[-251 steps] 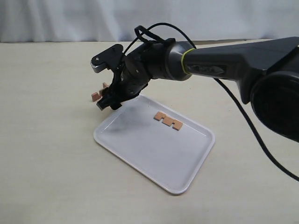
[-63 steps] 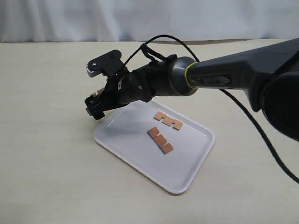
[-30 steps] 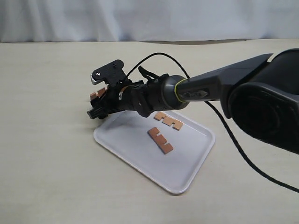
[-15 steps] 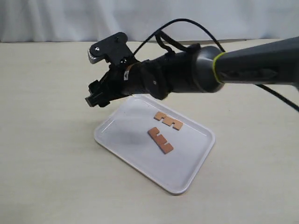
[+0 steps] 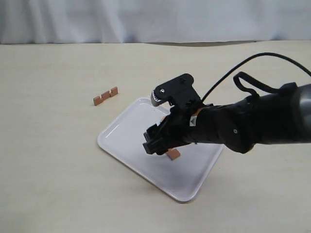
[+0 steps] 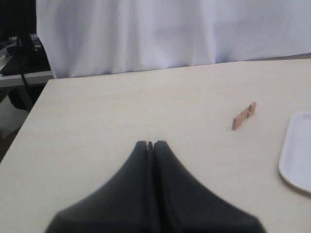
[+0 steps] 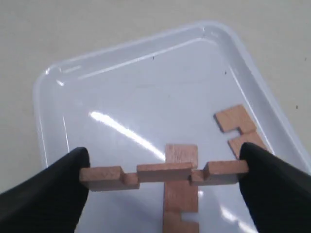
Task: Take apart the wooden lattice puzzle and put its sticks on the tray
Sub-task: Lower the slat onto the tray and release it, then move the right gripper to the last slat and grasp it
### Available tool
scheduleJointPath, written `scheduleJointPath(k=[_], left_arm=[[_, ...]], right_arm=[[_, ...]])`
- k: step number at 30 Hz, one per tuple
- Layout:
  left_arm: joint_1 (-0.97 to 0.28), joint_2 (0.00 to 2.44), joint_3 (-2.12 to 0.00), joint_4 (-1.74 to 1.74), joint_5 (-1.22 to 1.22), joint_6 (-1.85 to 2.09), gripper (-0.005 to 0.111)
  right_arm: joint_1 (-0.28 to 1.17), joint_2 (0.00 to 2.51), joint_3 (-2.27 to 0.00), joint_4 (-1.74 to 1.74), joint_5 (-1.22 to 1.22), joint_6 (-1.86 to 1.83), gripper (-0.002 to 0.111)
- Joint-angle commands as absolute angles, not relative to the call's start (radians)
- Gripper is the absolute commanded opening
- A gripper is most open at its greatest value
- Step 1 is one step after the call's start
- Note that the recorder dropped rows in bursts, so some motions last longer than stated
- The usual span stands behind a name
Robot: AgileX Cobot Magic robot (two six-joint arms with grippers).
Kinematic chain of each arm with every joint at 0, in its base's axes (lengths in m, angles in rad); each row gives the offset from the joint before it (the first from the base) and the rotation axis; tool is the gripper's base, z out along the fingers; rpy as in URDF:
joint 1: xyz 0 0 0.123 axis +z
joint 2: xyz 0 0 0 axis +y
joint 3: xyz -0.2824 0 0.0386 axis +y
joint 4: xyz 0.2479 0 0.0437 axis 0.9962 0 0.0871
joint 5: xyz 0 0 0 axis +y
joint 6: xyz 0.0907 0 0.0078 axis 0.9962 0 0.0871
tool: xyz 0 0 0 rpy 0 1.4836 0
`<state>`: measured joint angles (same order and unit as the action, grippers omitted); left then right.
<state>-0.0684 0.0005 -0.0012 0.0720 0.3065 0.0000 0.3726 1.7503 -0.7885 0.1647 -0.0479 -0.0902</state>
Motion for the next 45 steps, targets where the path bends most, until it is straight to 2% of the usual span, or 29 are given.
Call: scheduleJointPath(k=[1,11,24,27,29,32,34,37,45], left_arm=[[-0.065,0.0,0.0,0.067,0.286,0.0,0.0],[-0.065,0.0,0.0,0.069,0.286,0.0,0.0],[-0.065,0.0,0.0,0.069,0.286,0.0,0.0],[-0.065,0.0,0.0,0.069,0.286,0.0,0.0],[-0.065,0.0,0.0,0.069,0.286,0.0,0.0],[-0.065,0.0,0.0,0.069,0.286,0.0,0.0],[-0.065,0.0,0.0,0.069,0.286,0.0,0.0],[-0.065,0.0,0.0,0.068,0.286,0.0,0.0],[-0.065,0.0,0.0,0.068,0.286,0.0,0.0]], right_arm=[[0.375,1.737,-0.73,0.174,-0.026,-0.09,0.005],[0.375,1.737,-0.707,0.17,-0.06,-0.094,0.005],[0.375,1.837,-0.721,0.171,-0.236,-0.092,0.005],[0.375,1.861,-0.741,0.185,-0.234,-0.092,0.017],[0.375,1.868,-0.752,0.215,-0.231,-0.092,0.031],[0.375,1.866,-0.755,0.231,-0.231,-0.094,0.061],[0.375,1.845,-0.755,0.215,-0.214,-0.094,0.075],[0.375,1.798,-0.755,0.215,-0.179,-0.105,0.083],[0.375,1.728,-0.755,0.215,-0.104,-0.12,0.083]])
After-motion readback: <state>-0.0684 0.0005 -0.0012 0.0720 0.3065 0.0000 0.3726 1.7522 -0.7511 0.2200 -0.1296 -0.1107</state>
